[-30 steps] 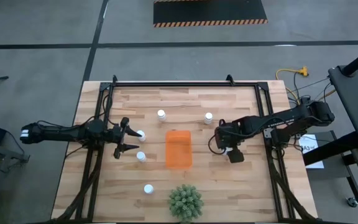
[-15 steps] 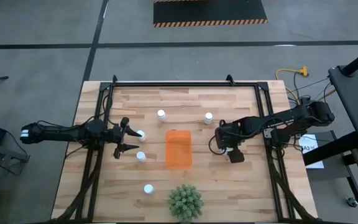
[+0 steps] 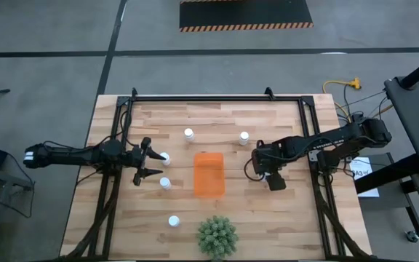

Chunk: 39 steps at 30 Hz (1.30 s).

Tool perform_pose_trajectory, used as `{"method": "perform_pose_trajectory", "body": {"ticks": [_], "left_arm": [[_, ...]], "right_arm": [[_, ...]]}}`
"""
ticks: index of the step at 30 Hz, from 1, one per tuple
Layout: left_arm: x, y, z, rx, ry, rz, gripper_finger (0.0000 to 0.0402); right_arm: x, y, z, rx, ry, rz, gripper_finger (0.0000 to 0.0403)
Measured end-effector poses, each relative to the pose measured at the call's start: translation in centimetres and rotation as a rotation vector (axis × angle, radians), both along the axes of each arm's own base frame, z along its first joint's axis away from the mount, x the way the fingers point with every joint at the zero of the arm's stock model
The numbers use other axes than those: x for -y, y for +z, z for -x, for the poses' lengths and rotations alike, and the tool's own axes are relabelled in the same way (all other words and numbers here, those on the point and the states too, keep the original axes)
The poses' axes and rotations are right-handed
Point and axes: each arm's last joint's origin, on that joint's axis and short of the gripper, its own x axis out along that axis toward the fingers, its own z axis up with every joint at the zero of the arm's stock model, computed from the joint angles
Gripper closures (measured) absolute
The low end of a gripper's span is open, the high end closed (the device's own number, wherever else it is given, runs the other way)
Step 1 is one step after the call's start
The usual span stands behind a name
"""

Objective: Pick and place pill bottles into a basket
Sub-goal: Put the white pill bottle into the orange bin

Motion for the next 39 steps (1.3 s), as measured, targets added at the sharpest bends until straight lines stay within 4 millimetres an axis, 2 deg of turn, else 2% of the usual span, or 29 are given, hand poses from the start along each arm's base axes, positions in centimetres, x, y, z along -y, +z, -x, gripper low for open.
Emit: {"method": "perform_pose_trajectory", "body": {"ticks": [11,21,26,34,39], "left_arm": [[0.0,0.0,0.0,0.0,0.0,0.0,0.0168],[0.0,0.0,0.0,0.0,0.0,0.0,0.0168],[0.0,0.0,0.0,0.0,0.0,0.0,0.0168],[0.0,0.0,0.0,0.0,0.0,0.0,0.0168],[0.0,0.0,0.0,0.0,0.0,0.0,0.0168]], "right_arm": [[0.0,0.0,0.0,-0.003,0.002,-0.014,0.0257],[-0.1,0.8,0.2,-0.048,-0.016,-0.025,0.0253],[-0.1,2.6,-0.3,-0.046,-0.015,-0.026,0.0253],[-0.2,6.8,-1.3,0.003,-0.014,-0.022,0.0253],[-0.4,8.4,-2.8,-0.018,-0.012,-0.013,0.0253]]}}
